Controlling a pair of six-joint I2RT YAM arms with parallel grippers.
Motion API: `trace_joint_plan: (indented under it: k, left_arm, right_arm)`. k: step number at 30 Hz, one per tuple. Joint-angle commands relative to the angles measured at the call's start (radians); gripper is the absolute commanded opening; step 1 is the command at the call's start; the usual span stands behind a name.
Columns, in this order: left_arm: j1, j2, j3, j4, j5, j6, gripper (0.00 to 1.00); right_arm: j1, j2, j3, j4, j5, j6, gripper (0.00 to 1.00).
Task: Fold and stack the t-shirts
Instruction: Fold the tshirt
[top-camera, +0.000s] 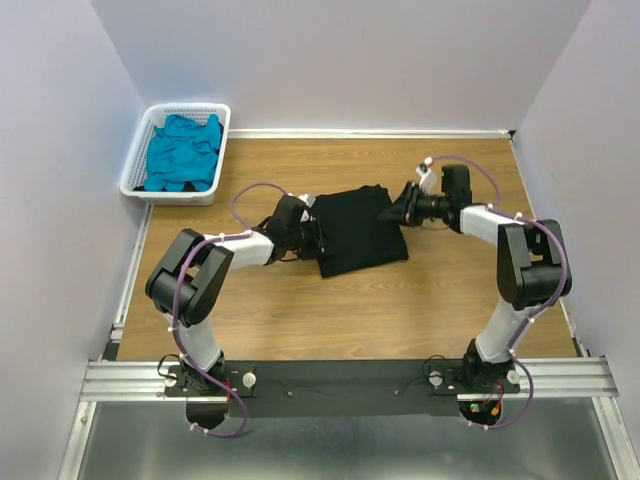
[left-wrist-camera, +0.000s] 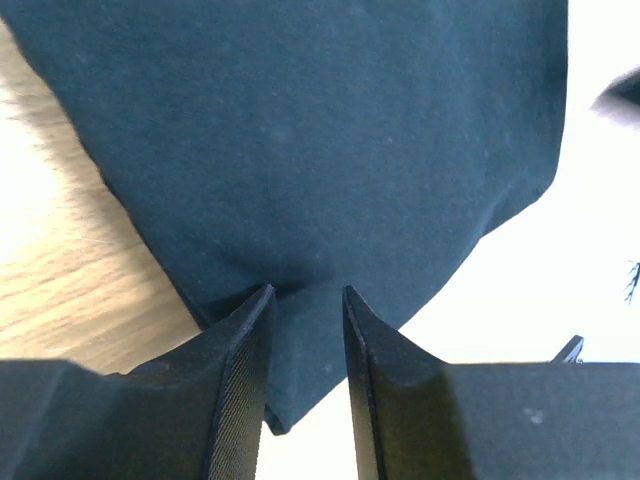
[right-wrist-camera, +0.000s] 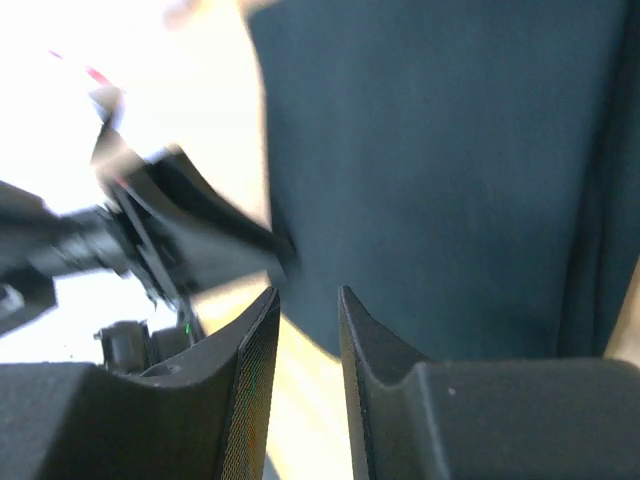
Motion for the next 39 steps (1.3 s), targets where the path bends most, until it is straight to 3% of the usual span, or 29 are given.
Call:
trace_joint_plan:
  k: [1, 13, 19, 25, 31, 34, 39]
  left_arm:
    - [-0.012, -0.033, -0.002, -0.043, -0.024, -0.007, 0.43]
    - [-0.012, -0.014, -0.008, -0.040, -0.036, -0.001, 0.44]
    - [-0.012, -0.026, -0.031, -0.037, -0.047, -0.006, 0.44]
    - [-0.015, -0.063, -0.039, -0.031, -0.056, 0.013, 0.49]
    - [-0.035, -0.166, 0.037, -0.104, -0.139, 0.074, 0.80]
    - [-0.064, -0.226, 0.096, -0.199, -0.235, 0.158, 0.84]
    - [-0.070, -0.336, 0.137, -0.339, -0.376, 0.226, 0.85]
  right_arm:
    - [-0.021, 0.028, 0.166, -0.019, 0.023, -0.024, 0.38]
    - [-0.021, 0.485, 0.592, 0.018, 0.055, 0.068, 0.38]
    - [-0.027, 0.576, 0.632, 0.013, 0.115, 0.075, 0.38]
    - [-0.030, 0.381, 0.533, -0.007, 0.202, 0.019, 0.42]
    - [-0.030, 0.044, 0.274, -0.088, 0.336, 0.015, 0.72]
    - [-0.029, -0.136, 0.115, -0.180, 0.433, 0.054, 0.86]
    - [-0.027, -0.354, -0.102, -0.284, 0.537, 0.107, 0.95]
